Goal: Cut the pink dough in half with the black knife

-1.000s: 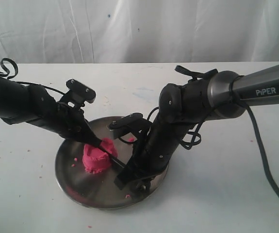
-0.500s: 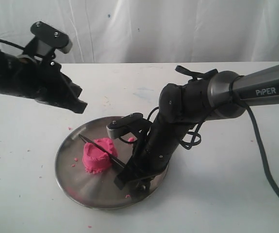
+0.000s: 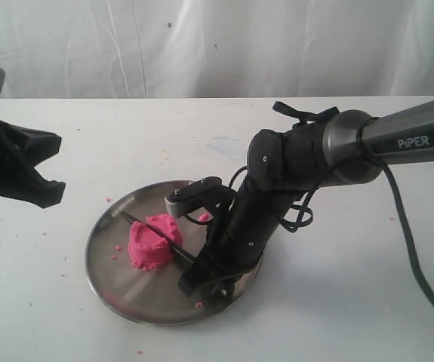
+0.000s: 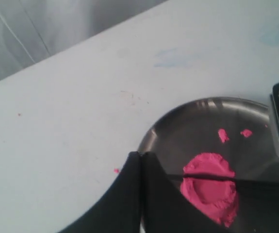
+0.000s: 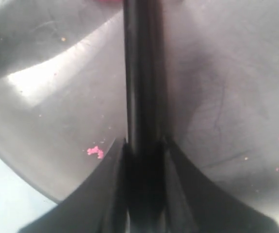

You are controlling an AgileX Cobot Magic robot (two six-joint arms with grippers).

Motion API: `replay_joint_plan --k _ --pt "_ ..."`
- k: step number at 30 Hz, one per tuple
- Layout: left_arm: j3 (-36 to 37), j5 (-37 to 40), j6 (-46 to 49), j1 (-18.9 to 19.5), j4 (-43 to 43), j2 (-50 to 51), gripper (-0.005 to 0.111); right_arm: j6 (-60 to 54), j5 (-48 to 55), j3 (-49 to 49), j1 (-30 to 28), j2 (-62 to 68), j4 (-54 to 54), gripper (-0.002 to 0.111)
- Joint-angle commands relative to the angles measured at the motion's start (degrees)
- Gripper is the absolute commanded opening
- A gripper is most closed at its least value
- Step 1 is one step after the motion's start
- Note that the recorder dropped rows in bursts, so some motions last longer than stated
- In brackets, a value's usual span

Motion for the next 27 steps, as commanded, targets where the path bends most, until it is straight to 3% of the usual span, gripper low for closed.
replay_joint_plan --k 1,11,27 --pt "0.53 -4.42 -0.50 -0.21 -0.48 -1.64 0.000 -1.87 3.31 0.19 1.11 0.60 -0.49 0.000" --pt "0.53 -7.57 -0.50 -0.21 -0.60 -1.64 0.000 -3.09 3.59 0.19 2.86 0.60 -0.87 0.000" --pt "0.53 -7.46 -0.50 -0.21 -0.60 -1.64 0.000 11.41 -2.18 0.19 2.86 0.60 -9.97 0.000"
